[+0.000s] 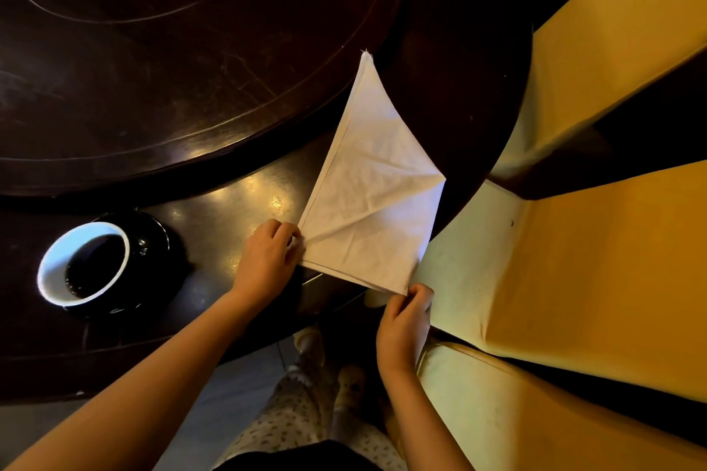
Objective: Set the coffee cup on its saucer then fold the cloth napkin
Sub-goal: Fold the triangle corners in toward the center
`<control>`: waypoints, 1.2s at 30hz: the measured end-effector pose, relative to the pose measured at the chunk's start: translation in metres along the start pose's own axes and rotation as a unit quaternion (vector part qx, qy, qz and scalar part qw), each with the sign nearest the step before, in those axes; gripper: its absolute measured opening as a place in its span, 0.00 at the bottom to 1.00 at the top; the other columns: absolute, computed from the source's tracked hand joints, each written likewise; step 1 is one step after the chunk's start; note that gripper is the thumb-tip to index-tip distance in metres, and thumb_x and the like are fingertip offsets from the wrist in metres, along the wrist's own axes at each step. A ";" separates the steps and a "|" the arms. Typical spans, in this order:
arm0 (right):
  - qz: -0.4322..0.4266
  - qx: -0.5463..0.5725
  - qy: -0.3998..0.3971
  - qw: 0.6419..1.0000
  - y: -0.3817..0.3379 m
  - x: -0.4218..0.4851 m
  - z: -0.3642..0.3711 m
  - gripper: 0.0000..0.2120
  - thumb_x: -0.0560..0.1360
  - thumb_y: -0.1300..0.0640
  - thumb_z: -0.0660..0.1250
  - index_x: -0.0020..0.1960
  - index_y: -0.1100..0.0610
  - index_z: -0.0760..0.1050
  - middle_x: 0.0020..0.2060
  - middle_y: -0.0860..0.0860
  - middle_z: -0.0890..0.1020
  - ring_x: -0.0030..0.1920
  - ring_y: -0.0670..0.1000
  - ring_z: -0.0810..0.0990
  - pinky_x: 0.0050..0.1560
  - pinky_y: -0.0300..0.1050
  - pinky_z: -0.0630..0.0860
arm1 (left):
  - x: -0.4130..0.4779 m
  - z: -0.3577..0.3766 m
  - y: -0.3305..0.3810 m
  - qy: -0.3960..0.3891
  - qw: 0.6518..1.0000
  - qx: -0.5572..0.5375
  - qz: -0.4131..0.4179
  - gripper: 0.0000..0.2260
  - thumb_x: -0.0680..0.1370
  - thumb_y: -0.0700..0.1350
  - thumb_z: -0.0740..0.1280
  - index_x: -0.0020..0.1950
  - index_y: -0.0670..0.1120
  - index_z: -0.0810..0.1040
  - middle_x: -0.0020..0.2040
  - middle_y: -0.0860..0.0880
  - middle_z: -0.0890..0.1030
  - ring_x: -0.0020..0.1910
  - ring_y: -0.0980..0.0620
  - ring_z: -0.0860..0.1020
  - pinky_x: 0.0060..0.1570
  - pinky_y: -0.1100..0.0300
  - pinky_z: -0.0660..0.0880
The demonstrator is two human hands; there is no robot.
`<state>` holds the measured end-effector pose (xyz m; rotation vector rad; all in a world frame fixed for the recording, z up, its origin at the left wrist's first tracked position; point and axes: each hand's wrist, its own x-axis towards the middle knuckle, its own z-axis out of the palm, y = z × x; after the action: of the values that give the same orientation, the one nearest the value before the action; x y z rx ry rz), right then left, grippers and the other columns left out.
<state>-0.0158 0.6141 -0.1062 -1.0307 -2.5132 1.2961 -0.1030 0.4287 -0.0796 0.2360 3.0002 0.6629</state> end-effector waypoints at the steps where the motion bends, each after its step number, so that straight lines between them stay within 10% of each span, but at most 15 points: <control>1: -0.004 -0.004 0.000 1.000 0.000 -0.001 -0.001 0.04 0.78 0.62 0.59 0.52 0.60 0.67 0.49 0.64 0.78 0.38 0.57 0.78 0.30 0.40 0.67 | -0.001 0.001 0.000 0.000 1.000 0.008 0.003 0.09 0.75 0.41 0.67 0.54 0.42 0.76 0.51 0.40 0.77 0.48 0.44 0.74 0.46 0.53 0.74; 10: 0.048 0.126 -0.046 0.990 0.006 0.003 -0.011 0.13 0.72 0.67 0.66 0.48 0.54 0.65 0.44 0.55 0.78 0.38 0.51 0.78 0.30 0.31 0.72 | -0.005 -0.001 0.003 0.016 0.999 0.015 -0.027 0.09 0.76 0.41 0.65 0.55 0.41 0.75 0.53 0.40 0.76 0.51 0.43 0.73 0.50 0.52 0.70; 15: 0.242 0.398 -0.202 0.861 0.012 0.027 -0.026 0.09 0.76 0.62 0.61 0.54 0.57 0.75 0.48 0.55 0.81 0.48 0.55 0.80 0.45 0.46 0.78 | 0.000 0.007 0.023 0.021 0.998 0.005 0.056 0.17 0.78 0.46 0.60 0.67 0.46 0.69 0.68 0.43 0.72 0.67 0.42 0.68 0.65 0.44 0.65; 20: 0.149 0.186 -0.219 0.946 0.011 0.042 -0.032 0.09 0.76 0.57 0.65 0.45 0.62 0.79 0.33 0.53 0.83 0.33 0.50 0.82 0.39 0.43 0.81 | 0.008 0.033 0.027 -0.114 0.978 0.115 0.129 0.24 0.80 0.58 0.44 0.74 0.54 0.42 0.76 0.51 0.44 0.74 0.50 0.39 0.72 0.51 0.35; 27: 0.080 0.111 -0.138 0.981 0.001 0.096 -0.042 0.06 0.73 0.60 0.69 0.36 0.57 0.78 0.25 0.51 0.79 0.25 0.49 0.77 0.36 0.47 0.76 | 0.003 0.049 0.053 -0.098 0.988 0.100 0.067 0.27 0.80 0.56 0.51 0.74 0.47 0.46 0.76 0.46 0.47 0.75 0.45 0.42 0.72 0.48 0.37; 32: 0.065 0.042 -0.089 0.993 -0.013 0.173 -0.060 0.06 0.72 0.61 0.68 0.43 0.64 0.78 0.29 0.56 0.77 0.33 0.56 0.76 0.43 0.51 0.73 | 0.006 0.058 0.098 -0.102 0.984 0.125 0.077 0.28 0.78 0.57 0.50 0.74 0.44 0.56 0.75 0.43 0.57 0.74 0.42 0.54 0.69 0.38 0.52; 36: -0.076 -0.155 -0.065 0.983 -0.037 0.199 -0.060 0.14 0.74 0.59 0.66 0.57 0.65 0.75 0.53 0.62 0.80 0.55 0.62 0.76 0.53 0.50 0.73 | 0.015 0.063 0.110 -0.129 0.981 0.130 0.060 0.30 0.78 0.60 0.43 0.75 0.45 0.47 0.77 0.45 0.46 0.75 0.45 0.43 0.72 0.42 0.40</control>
<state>-0.1613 0.7642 -0.0768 -0.8060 -2.8949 0.9826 -0.0967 0.5554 -0.0909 0.4787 2.8269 0.2211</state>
